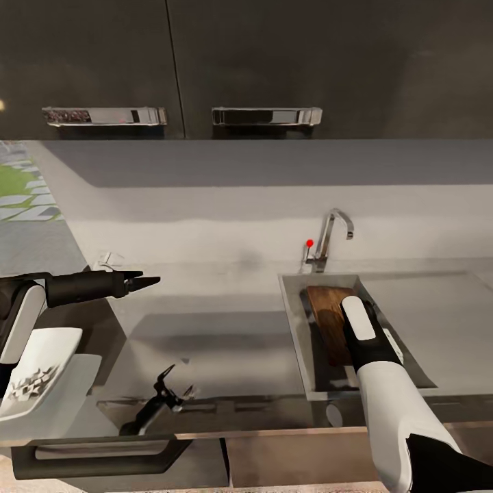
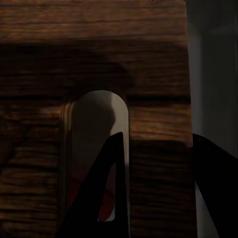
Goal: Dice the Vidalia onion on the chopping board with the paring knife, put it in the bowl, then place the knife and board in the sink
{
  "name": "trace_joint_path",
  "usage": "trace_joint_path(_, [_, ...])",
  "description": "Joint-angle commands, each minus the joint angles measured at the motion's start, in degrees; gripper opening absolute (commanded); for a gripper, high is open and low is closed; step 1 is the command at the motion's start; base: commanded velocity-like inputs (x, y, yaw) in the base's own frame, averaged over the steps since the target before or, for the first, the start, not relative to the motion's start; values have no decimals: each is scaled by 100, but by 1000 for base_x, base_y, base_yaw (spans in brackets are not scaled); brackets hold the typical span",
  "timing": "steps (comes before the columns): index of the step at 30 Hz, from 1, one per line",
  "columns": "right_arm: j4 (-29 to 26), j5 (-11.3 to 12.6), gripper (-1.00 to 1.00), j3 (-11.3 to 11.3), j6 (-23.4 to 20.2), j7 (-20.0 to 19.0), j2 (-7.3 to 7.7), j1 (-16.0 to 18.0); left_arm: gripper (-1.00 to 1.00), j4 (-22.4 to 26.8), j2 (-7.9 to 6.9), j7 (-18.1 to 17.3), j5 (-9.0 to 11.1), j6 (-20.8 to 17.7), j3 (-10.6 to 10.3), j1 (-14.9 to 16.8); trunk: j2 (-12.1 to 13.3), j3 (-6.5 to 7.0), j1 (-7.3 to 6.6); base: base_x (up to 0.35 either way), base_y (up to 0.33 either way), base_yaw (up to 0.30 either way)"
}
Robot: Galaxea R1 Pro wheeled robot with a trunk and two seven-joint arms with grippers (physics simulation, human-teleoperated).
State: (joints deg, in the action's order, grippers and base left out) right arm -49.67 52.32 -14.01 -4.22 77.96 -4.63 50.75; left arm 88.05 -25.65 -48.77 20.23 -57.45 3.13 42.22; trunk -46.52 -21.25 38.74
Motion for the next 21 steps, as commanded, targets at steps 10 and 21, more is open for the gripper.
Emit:
trace_joint_path(10, [-8,6,-100,-22,-44,14,-5,5,100,0,1,-27,-10,-21,3,5,-6,-76,1,0,0,0])
trace_joint_path(21, [-8,5,-100,-16,-44,15,-6,5,100,19,-9,-33,-13,-25,9,5,-6,-151,1,0,0,0])
